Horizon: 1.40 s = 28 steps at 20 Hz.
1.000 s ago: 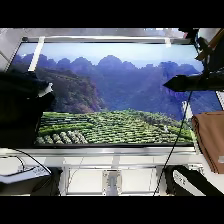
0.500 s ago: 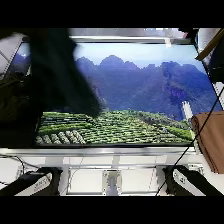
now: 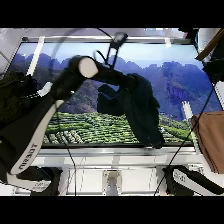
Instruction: Fold the clothes and pants, and hang the long-sleeved shirts on hangers.
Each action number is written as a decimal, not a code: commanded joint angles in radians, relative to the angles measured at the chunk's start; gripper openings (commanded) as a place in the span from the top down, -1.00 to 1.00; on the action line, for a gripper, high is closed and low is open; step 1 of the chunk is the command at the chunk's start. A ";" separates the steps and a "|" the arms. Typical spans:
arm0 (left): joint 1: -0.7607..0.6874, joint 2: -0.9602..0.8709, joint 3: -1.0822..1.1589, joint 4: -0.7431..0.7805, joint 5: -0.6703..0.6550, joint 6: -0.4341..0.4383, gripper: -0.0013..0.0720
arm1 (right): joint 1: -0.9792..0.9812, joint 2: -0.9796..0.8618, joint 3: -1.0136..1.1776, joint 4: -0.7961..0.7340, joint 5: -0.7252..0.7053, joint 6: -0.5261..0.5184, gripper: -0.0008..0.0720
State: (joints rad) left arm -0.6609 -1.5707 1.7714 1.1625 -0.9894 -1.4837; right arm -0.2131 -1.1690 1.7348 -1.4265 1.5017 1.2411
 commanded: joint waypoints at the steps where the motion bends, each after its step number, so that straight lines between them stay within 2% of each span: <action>1: 0.077 -0.003 0.002 0.130 0.005 -0.074 -0.92 | -0.002 -0.048 -0.078 0.026 -0.002 -0.002 -0.06; 4: 0.285 0.060 0.001 0.275 -0.099 -0.237 -0.92 | -0.002 -0.023 -0.270 0.033 0.003 -0.025 -0.07; 7: 0.448 0.061 -0.090 0.262 -0.220 -0.261 -0.92 | -0.001 0.032 -0.512 0.128 -0.008 -0.033 -0.07; 9: 0.484 0.060 -0.237 0.174 -0.142 -0.284 -0.92 | 0.005 0.072 -0.672 0.283 -0.068 -0.070 -0.07; 11: 0.478 0.042 -0.355 0.021 -0.002 -0.283 -0.91 | 0.027 0.084 -0.783 0.409 -0.111 -0.084 -0.21; 13: 0.441 -0.013 -0.380 -0.074 0.094 -0.270 -0.92 | 0.074 0.084 -0.837 0.424 -0.113 -0.084 -0.88; 17: 0.350 -0.151 -0.380 -0.208 0.179 -0.195 -0.92 | 0.167 0.084 -0.856 0.418 -0.129 -0.084 -0.90; 20: 0.317 -0.220 -0.380 -0.280 0.286 -0.184 -0.91 | 0.202 0.084 -0.856 0.416 -0.172 -0.083 -0.89; 23: 0.311 -0.249 -0.379 -0.417 0.367 -0.111 -0.88 | 0.203 0.084 -0.856 0.389 -0.180 -0.083 -0.89; 24: 0.311 -0.252 -0.379 -0.432 0.378 -0.099 -0.56 | 0.203 0.084 -0.856 0.375 -0.183 -0.083 -0.87; 25: 0.311 -0.251 -0.379 -0.431 0.384 -0.097 0.04 | 0.203 0.084 -0.856 0.367 -0.185 -0.083 -0.87; 26: 0.311 -0.251 -0.379 -0.431 0.390 -0.093 0.86 | 0.203 0.084 -0.856 0.364 -0.186 -0.083 -0.86; 28: 0.312 -0.250 -0.378 -0.431 0.399 -0.040 0.94 | 0.203 0.084 -0.856 0.364 -0.176 -0.080 -0.87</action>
State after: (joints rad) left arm -0.3466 -1.8133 1.3930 0.7685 -0.6289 -1.5833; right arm -0.0135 -1.0863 0.8795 -1.0500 1.3235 1.1584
